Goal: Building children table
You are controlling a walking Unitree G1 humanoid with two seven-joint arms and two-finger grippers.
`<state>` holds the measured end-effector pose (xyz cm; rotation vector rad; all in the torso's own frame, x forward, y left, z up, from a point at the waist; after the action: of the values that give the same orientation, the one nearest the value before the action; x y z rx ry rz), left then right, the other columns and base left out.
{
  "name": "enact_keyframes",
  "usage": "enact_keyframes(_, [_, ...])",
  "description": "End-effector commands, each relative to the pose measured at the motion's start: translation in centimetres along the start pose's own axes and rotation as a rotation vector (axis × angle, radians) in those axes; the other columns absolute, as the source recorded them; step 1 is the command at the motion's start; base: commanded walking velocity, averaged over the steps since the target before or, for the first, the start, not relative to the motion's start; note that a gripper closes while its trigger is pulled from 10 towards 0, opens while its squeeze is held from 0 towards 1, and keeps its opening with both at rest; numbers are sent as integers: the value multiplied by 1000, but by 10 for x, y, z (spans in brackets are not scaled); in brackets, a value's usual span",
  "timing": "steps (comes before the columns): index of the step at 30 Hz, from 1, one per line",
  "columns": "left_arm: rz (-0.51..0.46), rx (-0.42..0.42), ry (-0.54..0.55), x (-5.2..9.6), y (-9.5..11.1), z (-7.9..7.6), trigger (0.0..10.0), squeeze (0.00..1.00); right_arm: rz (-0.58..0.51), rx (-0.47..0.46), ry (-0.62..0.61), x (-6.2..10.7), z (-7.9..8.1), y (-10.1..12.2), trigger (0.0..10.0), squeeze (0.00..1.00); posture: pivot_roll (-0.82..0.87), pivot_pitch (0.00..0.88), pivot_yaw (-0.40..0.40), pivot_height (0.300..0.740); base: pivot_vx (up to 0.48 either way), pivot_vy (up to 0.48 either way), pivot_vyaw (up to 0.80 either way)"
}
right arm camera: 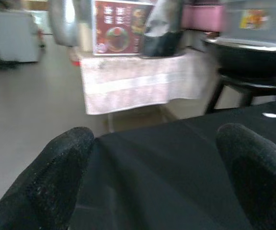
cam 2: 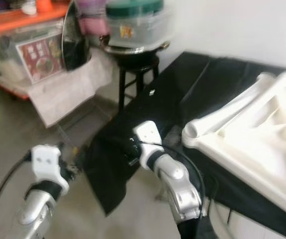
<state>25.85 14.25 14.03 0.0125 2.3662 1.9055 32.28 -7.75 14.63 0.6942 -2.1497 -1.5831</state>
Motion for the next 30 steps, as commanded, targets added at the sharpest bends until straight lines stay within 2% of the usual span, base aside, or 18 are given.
enact_keyframes(1, [13, -19, 24, 1, -3, 8, 10000, 0, -7, -24, 32, -3, 10, -1, 10000, 0, -73, 10, 54, 740, 0, 0, -800])
enact_keyframes(7, [17, 14, 27, -1, -4, 9, 10000, 0, -13, -30, 36, -4, 9, 0, 10000, 0, -73, 9, 53, 740, 0, 0, -800])
enact_keyframes(22, [34, 13, 19, -12, -7, 10, 10000, 0, -6, -28, 37, -7, 7, -3, 10000, 0, -77, 0, 50, 740, 0, 0, -800])
enact_keyframes(30, [37, 8, 17, -13, -8, 9, 10000, 0, -5, -26, 36, -7, 7, -4, 10000, 0, -75, 0, 50, 740, 0, 0, -800])
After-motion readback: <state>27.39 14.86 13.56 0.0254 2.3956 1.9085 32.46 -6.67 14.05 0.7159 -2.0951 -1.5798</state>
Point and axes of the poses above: a point about 5 cm out from each wrist's last joint towards the gripper, its own x axis pointing back from the gripper into the wrist, its own y axis along the axis of the wrist's last joint, z = x × y, the point moved 3 cm from there along -x, pointing out of the wrist towards the gripper, and after that the axes turned 12 degrees about x, right-handed, at the moved point
